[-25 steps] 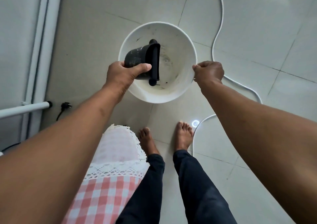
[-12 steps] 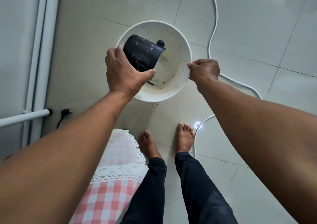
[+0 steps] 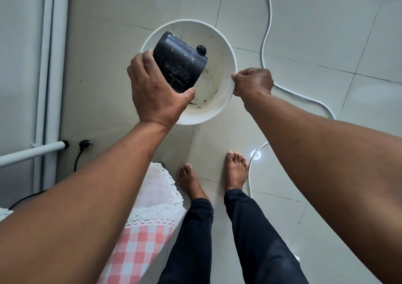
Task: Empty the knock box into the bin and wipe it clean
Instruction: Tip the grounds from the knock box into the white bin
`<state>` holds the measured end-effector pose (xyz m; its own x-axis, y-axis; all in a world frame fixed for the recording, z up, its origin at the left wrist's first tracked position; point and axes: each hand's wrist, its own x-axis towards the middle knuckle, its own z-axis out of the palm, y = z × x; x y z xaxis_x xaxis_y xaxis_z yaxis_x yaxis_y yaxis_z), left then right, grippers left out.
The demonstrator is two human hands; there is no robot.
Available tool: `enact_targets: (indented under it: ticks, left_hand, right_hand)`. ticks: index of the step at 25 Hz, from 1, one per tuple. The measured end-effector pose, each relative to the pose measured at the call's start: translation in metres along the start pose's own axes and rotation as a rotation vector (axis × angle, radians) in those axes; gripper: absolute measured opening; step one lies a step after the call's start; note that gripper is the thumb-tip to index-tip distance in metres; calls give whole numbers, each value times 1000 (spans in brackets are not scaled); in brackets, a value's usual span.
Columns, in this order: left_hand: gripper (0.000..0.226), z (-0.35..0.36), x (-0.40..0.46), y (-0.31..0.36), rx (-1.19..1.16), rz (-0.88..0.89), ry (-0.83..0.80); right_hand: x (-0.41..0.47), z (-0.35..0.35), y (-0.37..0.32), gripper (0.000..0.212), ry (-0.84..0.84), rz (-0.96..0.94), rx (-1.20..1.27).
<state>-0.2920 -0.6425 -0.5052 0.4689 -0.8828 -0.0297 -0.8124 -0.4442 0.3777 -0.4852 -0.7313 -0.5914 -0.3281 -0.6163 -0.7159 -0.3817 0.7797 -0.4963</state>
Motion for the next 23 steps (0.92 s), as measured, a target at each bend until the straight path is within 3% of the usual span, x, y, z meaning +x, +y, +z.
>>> enact_targets:
  ticks: [11, 19, 23]
  left_hand:
    - [107, -5, 1, 8, 74, 30, 43]
    - [105, -9, -1, 2, 212, 147, 73]
    - [108, -12, 1, -2, 242, 116, 58]
  right_hand:
    - [2, 2, -3, 22, -2, 33, 15]
    - [-3, 4, -4, 18, 20, 50, 6]
    - [-6, 7, -3, 23, 34, 61, 7]
